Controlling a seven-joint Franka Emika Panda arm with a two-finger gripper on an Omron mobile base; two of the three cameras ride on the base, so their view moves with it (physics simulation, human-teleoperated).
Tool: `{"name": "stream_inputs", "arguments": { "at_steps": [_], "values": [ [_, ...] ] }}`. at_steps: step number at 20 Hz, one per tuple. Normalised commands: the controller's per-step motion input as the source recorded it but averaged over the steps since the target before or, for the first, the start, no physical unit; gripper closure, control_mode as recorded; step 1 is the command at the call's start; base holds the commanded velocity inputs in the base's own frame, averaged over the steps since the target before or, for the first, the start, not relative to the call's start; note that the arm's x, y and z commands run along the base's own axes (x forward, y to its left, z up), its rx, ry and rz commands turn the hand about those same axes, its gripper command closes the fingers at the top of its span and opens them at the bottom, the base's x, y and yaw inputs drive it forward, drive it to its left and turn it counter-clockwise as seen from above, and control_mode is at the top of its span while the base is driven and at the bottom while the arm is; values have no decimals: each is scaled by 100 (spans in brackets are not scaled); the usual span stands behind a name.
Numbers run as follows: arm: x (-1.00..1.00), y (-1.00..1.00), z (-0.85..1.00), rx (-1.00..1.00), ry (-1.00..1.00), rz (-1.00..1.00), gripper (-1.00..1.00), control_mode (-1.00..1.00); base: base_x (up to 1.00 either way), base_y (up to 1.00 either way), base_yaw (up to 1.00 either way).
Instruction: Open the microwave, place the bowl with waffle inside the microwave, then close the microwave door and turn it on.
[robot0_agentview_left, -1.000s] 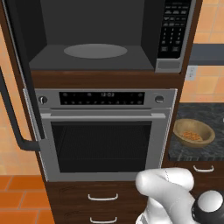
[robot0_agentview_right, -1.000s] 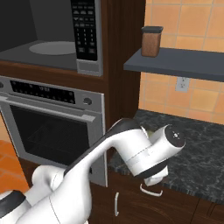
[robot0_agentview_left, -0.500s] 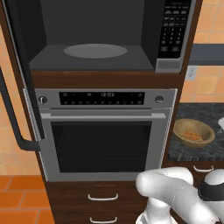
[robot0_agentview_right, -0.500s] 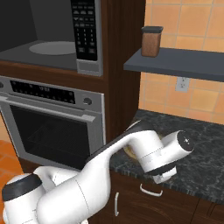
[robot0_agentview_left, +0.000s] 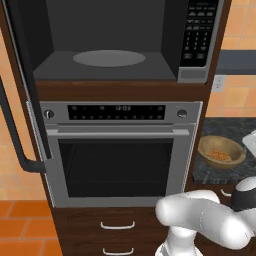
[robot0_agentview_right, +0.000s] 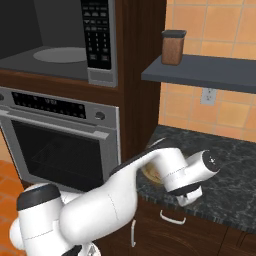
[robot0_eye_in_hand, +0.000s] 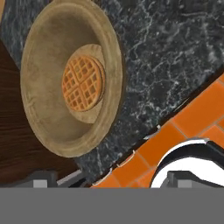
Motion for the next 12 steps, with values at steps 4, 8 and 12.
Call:
{"name": "stream_inputs", "arguments": {
  "at_steps": [4,8,12],
  "values": [
    [36,-14,-26,0,-3,0,-100,-100,0,0,0],
    [39,-18,-29,0,-1,0,-100,-100,0,0,0],
    [40,-19,-35,0,0,0,-100,-100,0,0,0]
  ]
}}
